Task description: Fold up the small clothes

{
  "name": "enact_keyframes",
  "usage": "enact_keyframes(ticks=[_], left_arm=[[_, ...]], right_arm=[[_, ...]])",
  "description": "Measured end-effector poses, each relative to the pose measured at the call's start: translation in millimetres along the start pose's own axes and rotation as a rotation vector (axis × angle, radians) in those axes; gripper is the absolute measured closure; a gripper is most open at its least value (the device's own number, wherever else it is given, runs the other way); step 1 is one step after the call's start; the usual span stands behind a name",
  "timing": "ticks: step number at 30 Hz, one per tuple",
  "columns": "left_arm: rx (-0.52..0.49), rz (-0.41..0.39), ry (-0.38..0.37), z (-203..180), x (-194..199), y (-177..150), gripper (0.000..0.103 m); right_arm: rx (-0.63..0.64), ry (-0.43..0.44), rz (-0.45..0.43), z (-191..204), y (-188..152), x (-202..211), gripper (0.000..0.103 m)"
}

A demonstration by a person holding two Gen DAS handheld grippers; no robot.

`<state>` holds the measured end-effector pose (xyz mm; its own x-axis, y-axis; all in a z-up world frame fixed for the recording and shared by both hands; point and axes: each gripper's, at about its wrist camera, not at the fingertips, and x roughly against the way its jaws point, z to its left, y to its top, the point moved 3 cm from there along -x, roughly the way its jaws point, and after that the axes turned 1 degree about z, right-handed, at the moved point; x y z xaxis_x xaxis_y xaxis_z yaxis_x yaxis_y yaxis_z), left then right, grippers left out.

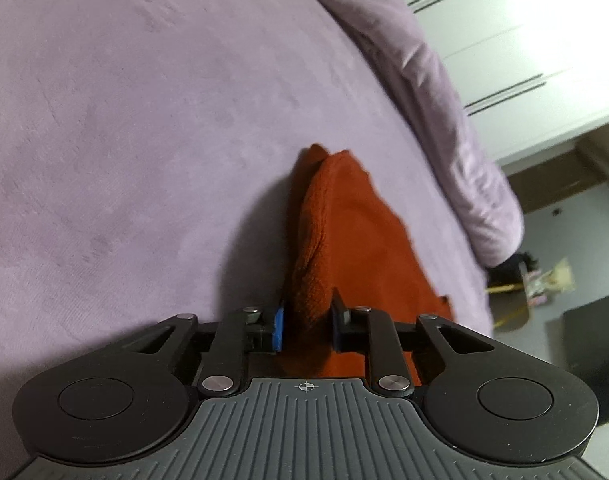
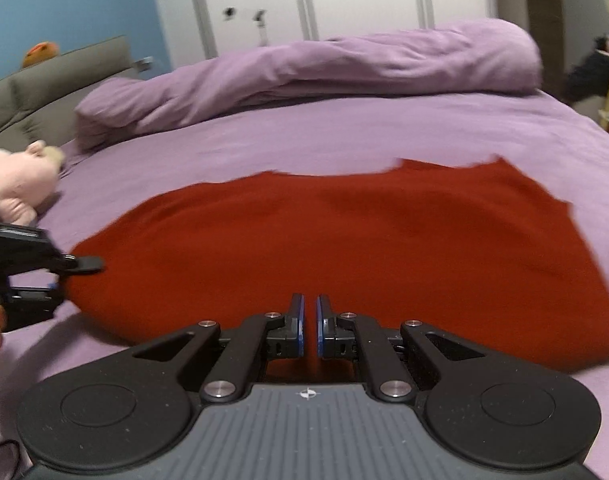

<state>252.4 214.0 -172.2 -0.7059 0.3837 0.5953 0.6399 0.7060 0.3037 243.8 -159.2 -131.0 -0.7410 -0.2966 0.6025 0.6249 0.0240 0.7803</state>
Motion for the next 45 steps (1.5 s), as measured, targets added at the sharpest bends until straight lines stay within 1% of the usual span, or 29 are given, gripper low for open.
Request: enact_keyframes(ticks=[1,3,6,10,14,19,22,26,27,29,31,33,36,38,40,41,42,45], left_arm=[[-0.007,0.001,0.012,0.3,-1.2,-0.5,0.07],[-0.009,0.001,0.024,1.3,-2.0,-0.4,0.069],[-0.029,0.002,0.041,-1.2,-2.8,0.6,0.067],[-0.055,0.013,0.045,-1.8,-4.0,0.5,0.06],[-0.07,0.017,0.046,-3.7,-5.0,-1.1,0.057],[-0.091,0.018,0.047,-7.5,-6.7,-2.4,0.051],[-0.081,0.025,0.038,-6.3,-7.7,-1.5,0.052],[-0.063,0.023,0.024,-4.3,-10.7,-0.4,0.057],[-0.055,0.022,0.021,-3.8,-11.0,-0.4,0.064],[-0.024,0.026,0.018,-0.4,-14.2,0.6,0.069],[0.009,0.024,0.004,2.6,-15.8,1.6,0.078],[0.03,0.019,-0.009,4.2,-15.1,2.2,0.083],[0.043,-0.004,-0.039,1.7,-8.6,3.2,0.086],[0.002,-0.025,-0.035,-9.6,-2.9,4.9,0.087],[-0.099,-0.045,-0.019,-32.4,3.7,5.8,0.087],[-0.154,-0.054,-0.012,-45.5,7.1,5.1,0.087],[-0.216,-0.064,-0.01,-61.0,10.6,3.4,0.087],[-0.43,-0.086,-0.007,-116.1,15.9,-11.2,0.088]], right_arm=[[0.015,0.015,-0.006,10.6,2.4,-5.6,0.097],[0.038,0.031,-0.005,25.6,5.2,-16.0,0.097],[0.066,0.012,0.025,36.4,5.7,-32.0,0.097],[0.082,-0.003,0.027,31.1,3.9,-36.4,0.102],[0.07,-0.013,0.024,23.1,-0.8,-31.0,0.103],[0.085,-0.027,0.003,33.7,1.8,-28.5,0.102],[0.069,-0.032,-0.008,38.9,6.9,-33.5,0.102],[0.056,-0.034,-0.013,49.9,8.9,-46.9,0.101],[0.065,-0.032,-0.013,54.2,8.0,-50.5,0.101],[0.078,-0.01,0.003,62.9,5.4,-56.4,0.101],[0.1,0.027,0.025,70.6,2.8,-60.8,0.101],[0.121,0.028,0.025,73.9,4.0,-60.2,0.101],[0.092,0.044,0.031,69.5,5.4,-59.8,0.101],[0.108,0.053,0.056,68.6,3.7,-63.1,0.101],[0.119,0.076,0.087,66.8,9.8,-62.5,0.101],[0.088,0.091,0.096,62.0,14.2,-59.3,0.101],[0.038,0.1,0.089,54.1,18.2,-53.1,0.101],[-0.097,0.082,-0.009,21.2,25.5,-21.7,0.101]])
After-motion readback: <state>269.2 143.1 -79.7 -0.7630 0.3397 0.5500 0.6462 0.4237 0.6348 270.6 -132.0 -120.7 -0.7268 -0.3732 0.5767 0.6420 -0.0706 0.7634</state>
